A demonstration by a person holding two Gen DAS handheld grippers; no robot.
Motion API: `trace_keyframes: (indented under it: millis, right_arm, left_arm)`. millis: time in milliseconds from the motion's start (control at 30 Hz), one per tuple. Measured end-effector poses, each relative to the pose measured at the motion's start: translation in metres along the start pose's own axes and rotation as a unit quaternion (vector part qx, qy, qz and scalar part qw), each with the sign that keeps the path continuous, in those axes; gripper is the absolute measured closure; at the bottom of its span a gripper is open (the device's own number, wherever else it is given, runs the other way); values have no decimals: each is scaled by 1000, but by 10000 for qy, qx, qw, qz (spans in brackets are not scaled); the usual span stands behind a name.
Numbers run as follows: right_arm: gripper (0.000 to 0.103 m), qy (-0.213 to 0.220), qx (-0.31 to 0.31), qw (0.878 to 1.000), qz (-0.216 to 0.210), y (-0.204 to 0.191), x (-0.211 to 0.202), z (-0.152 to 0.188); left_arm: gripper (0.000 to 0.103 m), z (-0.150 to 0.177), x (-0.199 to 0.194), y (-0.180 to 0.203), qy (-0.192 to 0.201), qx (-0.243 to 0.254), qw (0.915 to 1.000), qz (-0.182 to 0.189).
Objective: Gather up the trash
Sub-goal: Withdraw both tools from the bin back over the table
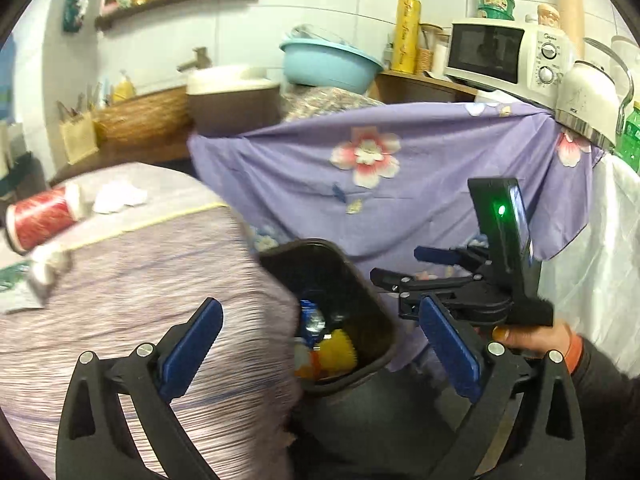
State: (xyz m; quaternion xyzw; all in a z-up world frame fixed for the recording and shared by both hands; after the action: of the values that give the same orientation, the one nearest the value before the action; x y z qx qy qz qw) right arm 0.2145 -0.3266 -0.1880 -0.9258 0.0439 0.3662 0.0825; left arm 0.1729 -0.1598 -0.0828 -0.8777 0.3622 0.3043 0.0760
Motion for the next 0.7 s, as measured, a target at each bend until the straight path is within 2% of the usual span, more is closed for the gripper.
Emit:
trace_keyframes:
  millis: [133,267,367,467,600,700]
  right_arm:
    - [24,49,-384,9980,-491,-49,-2,-17]
    - [24,32,-928,9906,-1004,-107,-3,-32]
    - [24,4,-1360,9800,-1455,-154,-5,-40]
    - [24,-87,-1906,9634,-1881,-206,-6,-44]
    - [24,-149,-2540,9418,-2199,-271,-4,-46]
    - [24,-222,-2649,9383,-2211,-297,6,-54]
  left_arm:
    - [5,8,-21,-33,-21,-127,9991,-398]
    - [5,24,-47,-77,-32,-439,9953,-868]
    - [5,38,-65,-108,-49,-671,9904,-1209]
    - [5,53,-84,-140,-95,-908,9839,-1538]
    - [5,68,-109,-177,-146,-1091,9749,-1934]
    - [5,73,-122,-203,-211,-1030,9703,-2177]
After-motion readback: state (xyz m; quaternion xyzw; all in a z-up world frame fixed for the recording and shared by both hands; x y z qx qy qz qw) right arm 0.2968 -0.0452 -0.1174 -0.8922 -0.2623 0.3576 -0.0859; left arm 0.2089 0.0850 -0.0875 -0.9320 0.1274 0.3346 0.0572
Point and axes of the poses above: each gripper's, at about its wrist camera, not at the fingertips, and x roughly the way its jaws point, y to its right, z to its underside, the point moved 5 cm from there along x, roughly the way its jaws point, and after that the axes turned 5 degrees about z, right-handed, at the moved point
